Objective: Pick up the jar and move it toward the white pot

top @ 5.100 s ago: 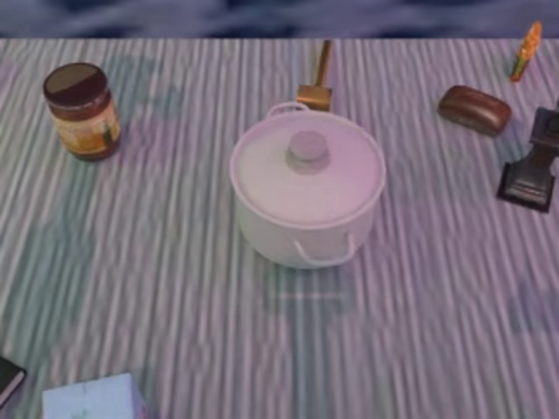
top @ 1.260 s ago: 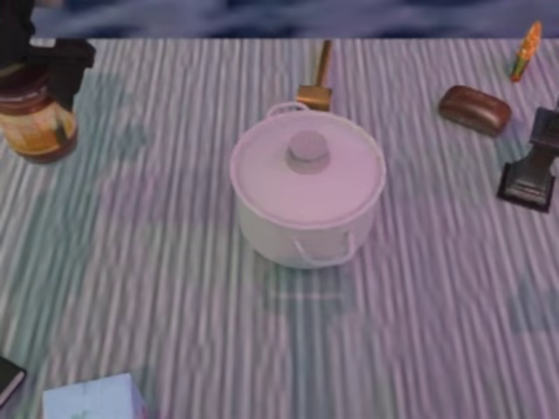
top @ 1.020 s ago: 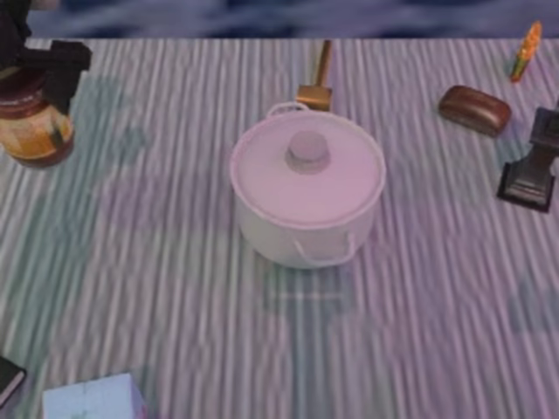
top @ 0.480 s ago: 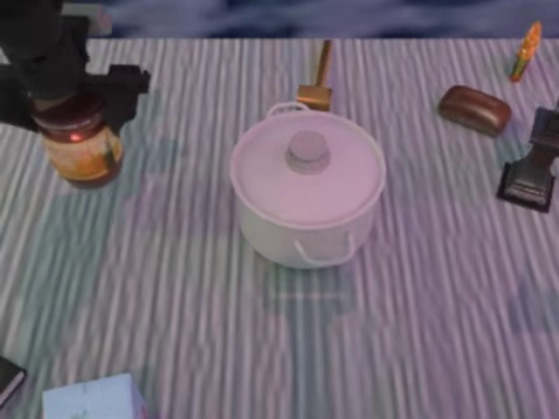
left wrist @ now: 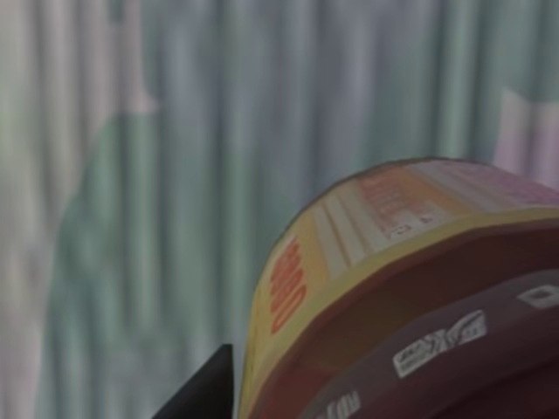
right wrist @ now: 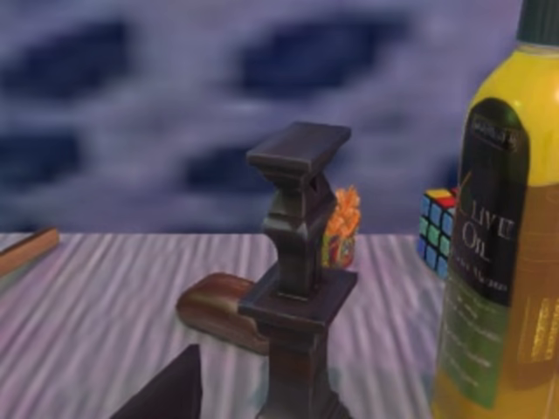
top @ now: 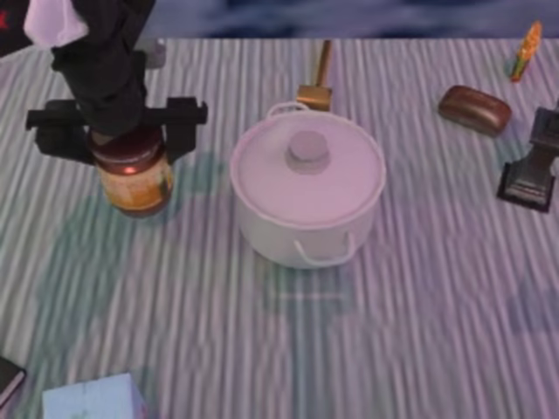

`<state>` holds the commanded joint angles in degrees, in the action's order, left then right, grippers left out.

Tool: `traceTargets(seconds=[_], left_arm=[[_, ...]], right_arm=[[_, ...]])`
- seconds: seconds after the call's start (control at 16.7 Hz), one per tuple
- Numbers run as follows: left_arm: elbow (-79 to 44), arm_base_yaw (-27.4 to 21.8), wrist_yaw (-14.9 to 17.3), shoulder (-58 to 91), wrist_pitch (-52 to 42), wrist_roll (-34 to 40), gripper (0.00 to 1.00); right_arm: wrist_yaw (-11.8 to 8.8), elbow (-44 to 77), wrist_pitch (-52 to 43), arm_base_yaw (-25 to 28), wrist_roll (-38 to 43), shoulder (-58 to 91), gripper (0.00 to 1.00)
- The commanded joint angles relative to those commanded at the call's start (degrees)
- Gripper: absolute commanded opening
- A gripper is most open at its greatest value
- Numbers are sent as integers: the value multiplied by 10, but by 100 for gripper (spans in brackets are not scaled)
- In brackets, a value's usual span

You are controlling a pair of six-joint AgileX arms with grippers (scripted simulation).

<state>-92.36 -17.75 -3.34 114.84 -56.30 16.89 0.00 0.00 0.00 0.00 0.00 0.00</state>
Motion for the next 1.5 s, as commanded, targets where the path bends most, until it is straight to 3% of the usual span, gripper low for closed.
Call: traceTargets(seconds=[0.84,1.5], left_arm=[[59,3,1,39,97,-4,0],[59,3,1,39,97,-4,83]], right_arm=[[0,0,0,0,0,0,100],[0,0,0,0,0,0,100]])
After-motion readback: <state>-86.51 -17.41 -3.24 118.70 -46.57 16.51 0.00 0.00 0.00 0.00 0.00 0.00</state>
